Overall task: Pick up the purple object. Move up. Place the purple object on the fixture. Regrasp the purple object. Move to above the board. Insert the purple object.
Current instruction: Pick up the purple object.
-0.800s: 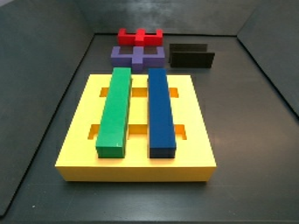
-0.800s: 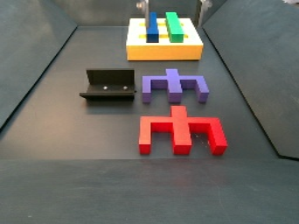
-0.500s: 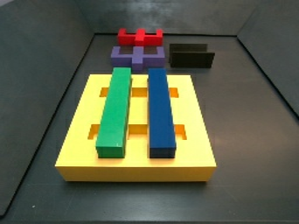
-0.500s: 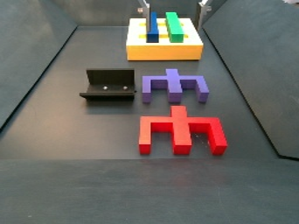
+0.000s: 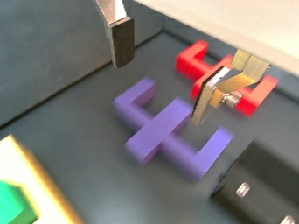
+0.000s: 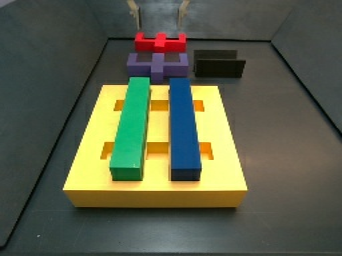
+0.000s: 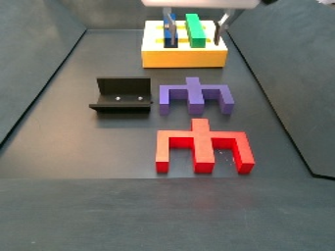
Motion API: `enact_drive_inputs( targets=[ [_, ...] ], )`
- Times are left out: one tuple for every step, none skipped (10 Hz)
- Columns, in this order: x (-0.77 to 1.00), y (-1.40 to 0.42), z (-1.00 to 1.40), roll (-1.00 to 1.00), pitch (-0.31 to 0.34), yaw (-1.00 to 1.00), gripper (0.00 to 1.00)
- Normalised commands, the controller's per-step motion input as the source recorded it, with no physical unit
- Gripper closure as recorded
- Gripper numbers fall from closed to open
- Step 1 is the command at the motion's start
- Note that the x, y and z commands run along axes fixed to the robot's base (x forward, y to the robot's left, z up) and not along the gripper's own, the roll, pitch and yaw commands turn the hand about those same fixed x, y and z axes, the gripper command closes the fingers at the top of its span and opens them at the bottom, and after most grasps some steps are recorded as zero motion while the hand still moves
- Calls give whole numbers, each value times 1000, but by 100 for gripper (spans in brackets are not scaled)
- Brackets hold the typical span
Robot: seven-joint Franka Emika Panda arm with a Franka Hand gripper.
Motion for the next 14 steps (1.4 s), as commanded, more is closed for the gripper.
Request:
enact_drive_inputs(
  targets=[
    [77, -194, -1000, 79, -61, -91, 0],
    [240, -6, -1000, 116, 0, -40, 0],
    [57, 100, -1000, 124, -6, 23, 0],
    [0, 177, -1000, 151, -34, 143, 0],
    [26, 0, -866, 201, -30, 146, 0],
    [63, -11, -749, 267, -10, 183, 0],
    [89, -126, -657, 310, 0, 220, 0],
    [103, -117, -580, 359, 0, 163, 0],
    [103, -14, -466, 419, 3, 106, 0],
    [100, 0, -369, 456, 44, 71, 0],
    [106, 0, -323, 463, 83, 20, 0],
    [0, 0, -274, 426, 116, 0, 0],
    [-20, 0, -154, 353, 116, -14, 0],
    [-86, 69, -34, 231, 107, -37, 0]
  ],
)
